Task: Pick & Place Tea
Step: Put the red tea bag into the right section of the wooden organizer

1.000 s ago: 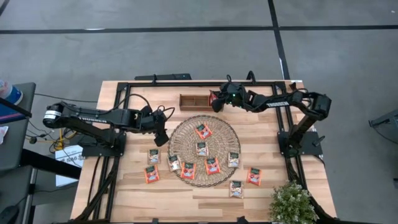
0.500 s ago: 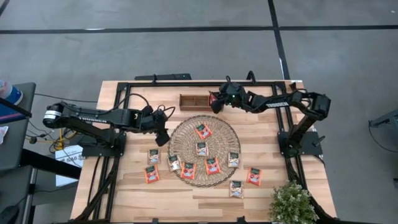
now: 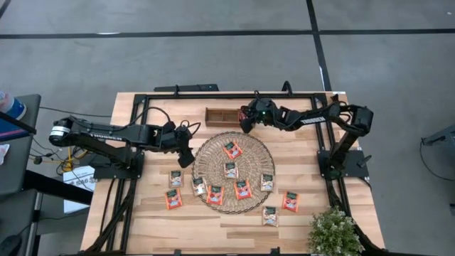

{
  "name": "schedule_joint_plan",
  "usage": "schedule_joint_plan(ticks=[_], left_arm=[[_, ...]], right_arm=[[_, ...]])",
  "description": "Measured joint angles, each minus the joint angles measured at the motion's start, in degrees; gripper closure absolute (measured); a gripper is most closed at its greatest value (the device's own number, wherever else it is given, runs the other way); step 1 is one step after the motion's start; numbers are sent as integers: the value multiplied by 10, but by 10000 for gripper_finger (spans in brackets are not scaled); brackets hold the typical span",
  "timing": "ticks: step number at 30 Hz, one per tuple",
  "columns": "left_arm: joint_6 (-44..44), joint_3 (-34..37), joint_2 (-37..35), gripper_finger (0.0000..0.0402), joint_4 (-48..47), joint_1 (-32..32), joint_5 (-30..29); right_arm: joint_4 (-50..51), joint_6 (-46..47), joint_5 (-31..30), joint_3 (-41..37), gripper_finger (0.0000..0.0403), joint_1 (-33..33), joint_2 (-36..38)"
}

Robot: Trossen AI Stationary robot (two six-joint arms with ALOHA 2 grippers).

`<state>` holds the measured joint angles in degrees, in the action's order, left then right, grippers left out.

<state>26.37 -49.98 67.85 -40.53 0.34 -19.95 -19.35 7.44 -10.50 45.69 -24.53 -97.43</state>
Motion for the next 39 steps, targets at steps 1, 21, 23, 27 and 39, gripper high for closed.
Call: schedule_joint_plan(ticks=[1,21,23,27,39], left_arm=[[0,0,0,179,0,0,0],[0,0,0,179,8,0,11],[0,0,0,179,8,0,12],[0,0,0,179,8,0,13],[0,0,0,179,8,0,20]], right_arm=[[2,0,0,0,403,0,0],[-36,-45,-16,0,403,-11,-2],[-35,-45,-17,0,403,-12,-3],[-34,-49,-17,0,400,-12,-3],[-28,-49,-17,0,316,-14,-3]])
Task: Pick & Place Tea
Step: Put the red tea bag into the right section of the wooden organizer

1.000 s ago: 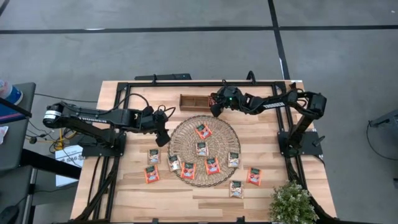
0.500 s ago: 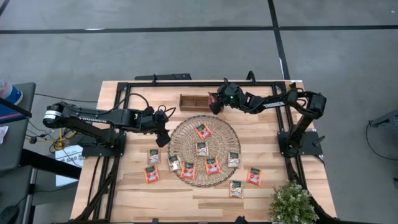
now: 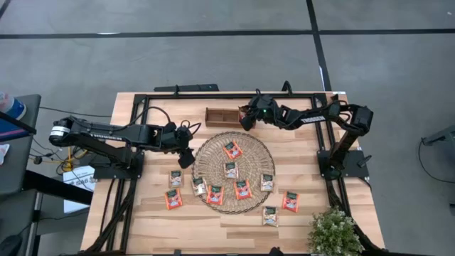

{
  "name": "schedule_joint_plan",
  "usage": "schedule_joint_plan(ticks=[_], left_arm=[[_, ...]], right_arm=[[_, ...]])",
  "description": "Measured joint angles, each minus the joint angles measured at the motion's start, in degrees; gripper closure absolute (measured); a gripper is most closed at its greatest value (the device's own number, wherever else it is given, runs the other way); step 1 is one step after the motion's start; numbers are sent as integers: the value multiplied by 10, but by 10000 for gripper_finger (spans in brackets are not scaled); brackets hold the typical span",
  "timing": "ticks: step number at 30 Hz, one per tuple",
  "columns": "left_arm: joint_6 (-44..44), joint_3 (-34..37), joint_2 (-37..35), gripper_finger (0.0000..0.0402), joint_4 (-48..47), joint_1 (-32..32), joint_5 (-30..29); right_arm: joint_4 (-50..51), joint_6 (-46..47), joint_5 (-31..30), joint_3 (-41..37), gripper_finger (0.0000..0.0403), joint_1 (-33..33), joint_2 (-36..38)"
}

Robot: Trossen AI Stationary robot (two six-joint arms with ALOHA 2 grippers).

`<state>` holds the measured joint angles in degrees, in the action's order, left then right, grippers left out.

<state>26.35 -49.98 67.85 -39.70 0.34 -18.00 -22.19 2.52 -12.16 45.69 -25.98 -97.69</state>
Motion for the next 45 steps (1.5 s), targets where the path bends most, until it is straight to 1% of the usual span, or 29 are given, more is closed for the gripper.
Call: schedule_joint_plan(ticks=[3,8,13,16,19,22,26,29,31,33,37,41,45], left_arm=[[0,0,0,179,0,0,2],[0,0,0,179,0,0,2],[0,0,0,179,0,0,2],[0,0,0,179,0,0,2],[-1,0,0,179,0,0,2],[-2,0,0,179,2,0,2],[-6,0,0,179,9,0,2],[-13,0,0,179,13,0,2],[-13,0,0,179,13,0,3],[-13,0,0,179,13,0,5],[-14,0,0,179,13,0,14],[-15,0,0,179,13,0,15],[-15,0,0,179,13,0,15]], right_arm=[[17,0,0,0,306,1,0],[46,-1,-5,0,306,1,8],[72,-38,-47,0,313,1,51],[89,-45,-49,0,317,0,80],[94,-45,-22,0,322,1,94],[93,-31,31,0,332,1,92],[93,-2,106,0,352,-11,62],[94,21,136,0,375,-21,38],[88,26,137,0,393,-26,30],[89,25,137,0,399,-27,28],[96,35,120,0,394,-27,28],[119,35,117,0,401,-31,28],[137,36,93,0,400,-30,28]])
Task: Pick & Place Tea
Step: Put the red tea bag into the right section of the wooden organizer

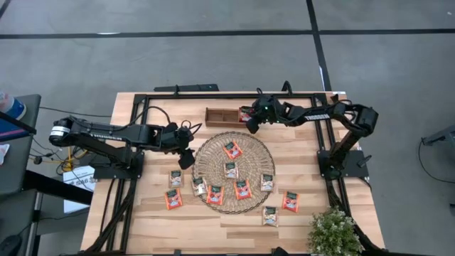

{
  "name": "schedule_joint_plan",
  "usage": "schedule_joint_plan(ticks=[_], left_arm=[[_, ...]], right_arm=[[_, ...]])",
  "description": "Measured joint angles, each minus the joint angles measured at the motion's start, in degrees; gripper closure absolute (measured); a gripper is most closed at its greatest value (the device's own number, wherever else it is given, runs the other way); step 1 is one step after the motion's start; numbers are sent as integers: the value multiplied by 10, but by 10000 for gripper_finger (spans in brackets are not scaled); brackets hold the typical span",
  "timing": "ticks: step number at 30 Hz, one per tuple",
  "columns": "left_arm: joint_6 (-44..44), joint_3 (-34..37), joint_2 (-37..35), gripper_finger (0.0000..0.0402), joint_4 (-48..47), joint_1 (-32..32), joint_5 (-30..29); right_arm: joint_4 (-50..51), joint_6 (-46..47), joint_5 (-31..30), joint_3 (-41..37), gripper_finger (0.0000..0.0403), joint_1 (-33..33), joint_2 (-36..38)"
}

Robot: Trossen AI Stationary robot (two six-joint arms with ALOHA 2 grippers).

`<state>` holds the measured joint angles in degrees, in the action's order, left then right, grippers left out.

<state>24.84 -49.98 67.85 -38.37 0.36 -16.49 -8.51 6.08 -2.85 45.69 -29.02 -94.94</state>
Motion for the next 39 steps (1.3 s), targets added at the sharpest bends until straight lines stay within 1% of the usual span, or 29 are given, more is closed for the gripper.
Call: schedule_joint_plan(ticks=[11,17,21,28,36,39], left_arm=[[0,0,0,179,13,0,0],[0,0,0,179,14,0,0],[0,0,0,179,13,0,0],[0,0,0,179,13,0,0],[0,0,0,179,13,0,0],[0,0,0,179,12,0,0]], right_arm=[[6,5,-1,1,402,11,0],[9,-4,-1,27,402,22,0],[15,-19,-1,46,403,19,0],[47,-20,5,47,403,7,0],[51,-20,-1,47,403,8,1],[51,-16,-1,47,403,8,20]])
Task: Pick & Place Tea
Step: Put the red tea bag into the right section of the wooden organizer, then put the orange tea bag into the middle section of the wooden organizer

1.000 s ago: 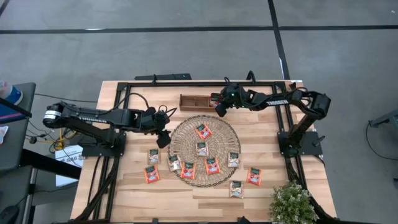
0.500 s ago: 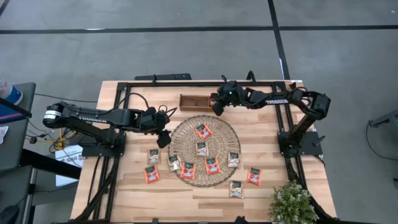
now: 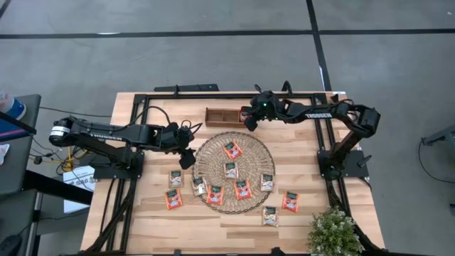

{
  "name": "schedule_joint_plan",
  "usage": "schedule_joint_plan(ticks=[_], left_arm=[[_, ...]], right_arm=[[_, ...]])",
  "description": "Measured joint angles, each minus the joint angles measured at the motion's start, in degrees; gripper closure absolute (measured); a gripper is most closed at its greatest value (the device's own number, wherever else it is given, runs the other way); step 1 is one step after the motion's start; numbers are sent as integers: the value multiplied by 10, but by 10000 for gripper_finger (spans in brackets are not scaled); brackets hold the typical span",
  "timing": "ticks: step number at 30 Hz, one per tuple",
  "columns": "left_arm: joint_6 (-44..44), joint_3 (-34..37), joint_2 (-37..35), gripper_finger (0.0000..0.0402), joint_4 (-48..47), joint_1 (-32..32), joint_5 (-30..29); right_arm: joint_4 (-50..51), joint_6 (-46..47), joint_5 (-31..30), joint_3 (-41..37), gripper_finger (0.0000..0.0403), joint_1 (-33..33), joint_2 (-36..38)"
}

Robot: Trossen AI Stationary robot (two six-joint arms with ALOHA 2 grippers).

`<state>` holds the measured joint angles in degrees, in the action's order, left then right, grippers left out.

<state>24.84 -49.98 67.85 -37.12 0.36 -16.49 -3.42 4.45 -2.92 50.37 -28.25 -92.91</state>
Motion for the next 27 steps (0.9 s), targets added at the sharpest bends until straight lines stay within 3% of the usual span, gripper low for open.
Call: schedule_joint_plan(ticks=[5,11,17,27], left_arm=[[0,0,0,179,-5,0,0],[0,0,0,179,-7,0,0],[0,0,0,179,-6,0,0],[2,0,0,179,4,0,18]], right_arm=[[48,-16,0,0,403,19,97],[204,-29,1,0,403,60,265],[327,39,-4,0,403,146,396],[485,188,-153,0,403,342,479]])
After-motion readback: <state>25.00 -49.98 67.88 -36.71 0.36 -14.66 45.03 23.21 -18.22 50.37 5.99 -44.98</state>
